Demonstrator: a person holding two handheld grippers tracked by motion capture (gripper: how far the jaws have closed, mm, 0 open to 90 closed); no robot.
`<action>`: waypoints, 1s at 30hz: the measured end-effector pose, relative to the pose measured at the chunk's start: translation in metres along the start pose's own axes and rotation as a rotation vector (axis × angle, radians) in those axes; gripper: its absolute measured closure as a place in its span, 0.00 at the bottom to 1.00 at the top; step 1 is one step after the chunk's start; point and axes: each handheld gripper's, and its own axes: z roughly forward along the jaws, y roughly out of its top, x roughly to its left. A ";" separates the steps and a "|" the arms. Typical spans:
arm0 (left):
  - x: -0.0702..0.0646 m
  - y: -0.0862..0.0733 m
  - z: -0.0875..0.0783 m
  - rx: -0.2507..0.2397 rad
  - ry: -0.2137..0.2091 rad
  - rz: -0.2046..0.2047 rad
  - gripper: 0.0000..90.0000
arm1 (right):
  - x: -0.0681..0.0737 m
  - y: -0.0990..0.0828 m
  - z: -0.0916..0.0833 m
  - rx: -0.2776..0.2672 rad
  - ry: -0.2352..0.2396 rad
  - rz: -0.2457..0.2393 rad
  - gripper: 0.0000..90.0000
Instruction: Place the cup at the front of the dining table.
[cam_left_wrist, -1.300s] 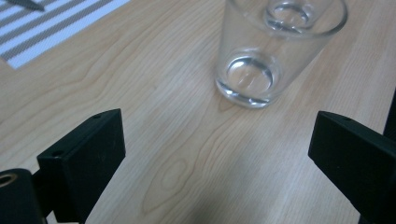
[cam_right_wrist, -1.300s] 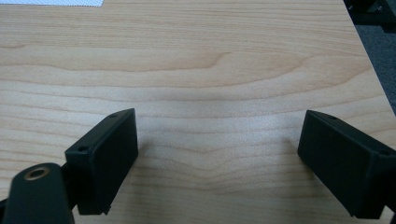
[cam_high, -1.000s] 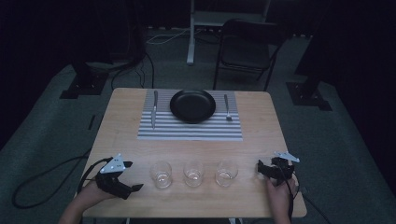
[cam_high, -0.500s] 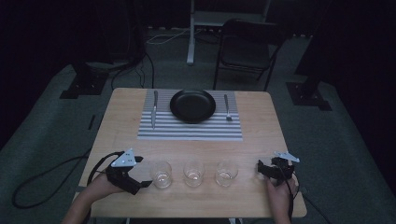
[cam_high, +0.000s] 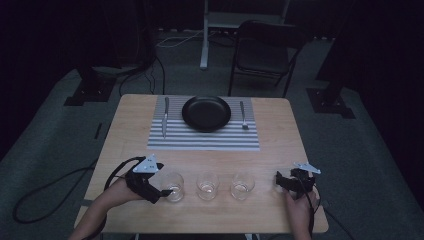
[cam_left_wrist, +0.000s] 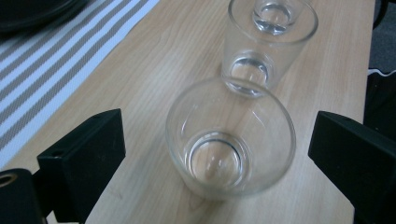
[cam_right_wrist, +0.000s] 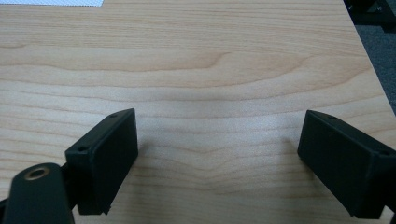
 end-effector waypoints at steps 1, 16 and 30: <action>0.000 0.002 0.001 0.002 -0.006 0.002 0.05 | 0.000 0.000 0.000 0.000 0.000 0.000 0.13; -0.005 0.031 0.025 0.033 -0.025 0.057 0.05 | 0.000 0.000 0.000 0.000 0.000 0.000 0.13; -0.016 0.057 0.047 0.056 -0.071 0.108 0.05 | 0.000 0.000 0.000 0.000 0.000 0.000 0.13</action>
